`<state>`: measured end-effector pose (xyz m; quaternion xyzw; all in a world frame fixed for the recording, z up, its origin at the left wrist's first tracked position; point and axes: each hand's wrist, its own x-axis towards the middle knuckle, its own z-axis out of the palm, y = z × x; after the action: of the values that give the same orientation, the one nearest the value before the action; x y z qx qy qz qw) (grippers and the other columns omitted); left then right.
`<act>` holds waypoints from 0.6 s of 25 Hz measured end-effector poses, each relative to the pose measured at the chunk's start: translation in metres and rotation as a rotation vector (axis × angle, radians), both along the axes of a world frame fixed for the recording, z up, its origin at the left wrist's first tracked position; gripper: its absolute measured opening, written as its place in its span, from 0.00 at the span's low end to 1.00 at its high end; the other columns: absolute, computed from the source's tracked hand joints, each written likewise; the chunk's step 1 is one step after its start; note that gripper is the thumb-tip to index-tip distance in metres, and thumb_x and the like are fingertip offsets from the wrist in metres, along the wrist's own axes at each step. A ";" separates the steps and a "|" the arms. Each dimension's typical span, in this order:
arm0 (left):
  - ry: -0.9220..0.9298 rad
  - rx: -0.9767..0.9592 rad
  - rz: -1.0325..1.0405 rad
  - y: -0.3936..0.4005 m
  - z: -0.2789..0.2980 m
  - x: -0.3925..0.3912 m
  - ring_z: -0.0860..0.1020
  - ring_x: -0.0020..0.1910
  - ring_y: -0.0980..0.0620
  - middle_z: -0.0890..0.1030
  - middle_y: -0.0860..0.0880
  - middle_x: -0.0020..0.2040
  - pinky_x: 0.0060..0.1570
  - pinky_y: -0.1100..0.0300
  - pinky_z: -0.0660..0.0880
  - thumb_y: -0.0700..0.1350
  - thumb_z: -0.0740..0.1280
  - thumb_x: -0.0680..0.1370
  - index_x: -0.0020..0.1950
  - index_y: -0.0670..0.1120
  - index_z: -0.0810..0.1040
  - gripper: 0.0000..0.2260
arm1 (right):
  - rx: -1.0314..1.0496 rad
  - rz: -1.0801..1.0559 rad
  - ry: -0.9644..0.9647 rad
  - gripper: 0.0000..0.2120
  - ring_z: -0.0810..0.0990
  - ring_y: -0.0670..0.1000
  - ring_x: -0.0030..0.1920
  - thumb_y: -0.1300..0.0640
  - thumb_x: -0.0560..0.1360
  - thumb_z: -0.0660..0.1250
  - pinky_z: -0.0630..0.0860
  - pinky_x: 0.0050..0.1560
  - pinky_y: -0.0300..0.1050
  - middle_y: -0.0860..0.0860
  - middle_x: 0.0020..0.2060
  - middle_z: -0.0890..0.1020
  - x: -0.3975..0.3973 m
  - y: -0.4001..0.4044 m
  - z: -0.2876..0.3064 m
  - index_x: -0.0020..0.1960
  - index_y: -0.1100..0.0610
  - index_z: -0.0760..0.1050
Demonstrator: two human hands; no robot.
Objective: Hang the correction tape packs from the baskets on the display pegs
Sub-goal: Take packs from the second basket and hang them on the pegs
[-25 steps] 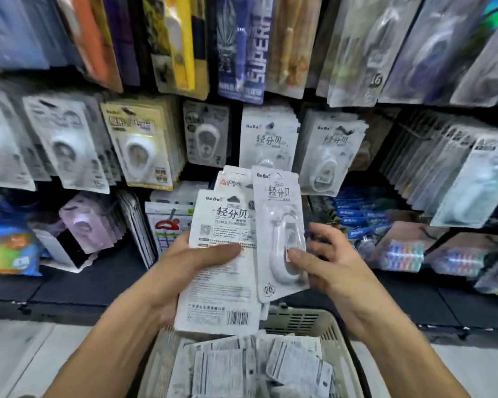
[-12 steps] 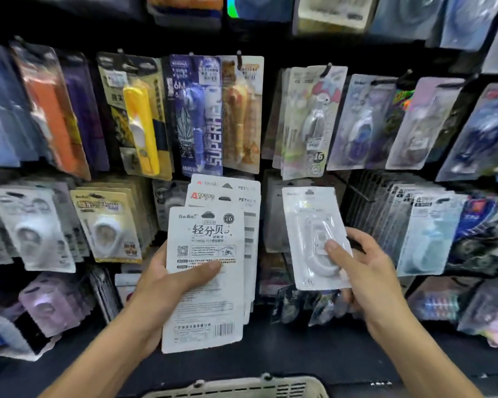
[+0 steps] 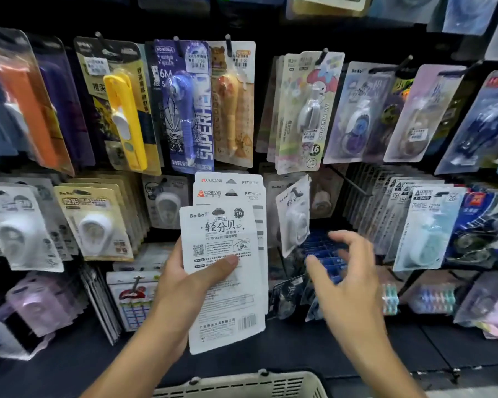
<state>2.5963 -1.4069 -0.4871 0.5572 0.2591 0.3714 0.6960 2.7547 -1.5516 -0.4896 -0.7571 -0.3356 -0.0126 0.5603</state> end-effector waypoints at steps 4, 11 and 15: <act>-0.037 -0.085 -0.075 -0.020 -0.005 0.010 0.86 0.54 0.48 0.87 0.50 0.56 0.56 0.45 0.81 0.55 0.83 0.60 0.55 0.58 0.84 0.24 | -0.157 0.545 0.033 0.41 0.63 0.30 0.71 0.32 0.65 0.73 0.67 0.65 0.34 0.26 0.72 0.60 -0.056 0.011 -0.008 0.72 0.30 0.58; -0.132 -0.204 -0.222 -0.007 -0.006 0.006 0.82 0.54 0.45 0.83 0.44 0.63 0.60 0.44 0.75 0.50 0.74 0.70 0.69 0.51 0.78 0.27 | 0.256 0.872 0.515 0.41 0.78 0.52 0.68 0.52 0.68 0.81 0.76 0.62 0.39 0.51 0.68 0.79 -0.039 0.005 0.000 0.76 0.44 0.67; -0.103 -0.343 -0.346 -0.013 -0.016 0.004 0.84 0.55 0.44 0.83 0.42 0.62 0.53 0.44 0.79 0.53 0.86 0.60 0.68 0.47 0.78 0.39 | 0.260 0.919 0.766 0.32 0.81 0.54 0.64 0.43 0.66 0.81 0.78 0.60 0.43 0.53 0.64 0.82 -0.040 0.003 0.002 0.67 0.44 0.77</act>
<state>2.6006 -1.4199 -0.5026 0.4473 0.1835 0.2253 0.8458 2.7146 -1.5488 -0.4880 -0.4108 -0.3984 0.4626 0.6771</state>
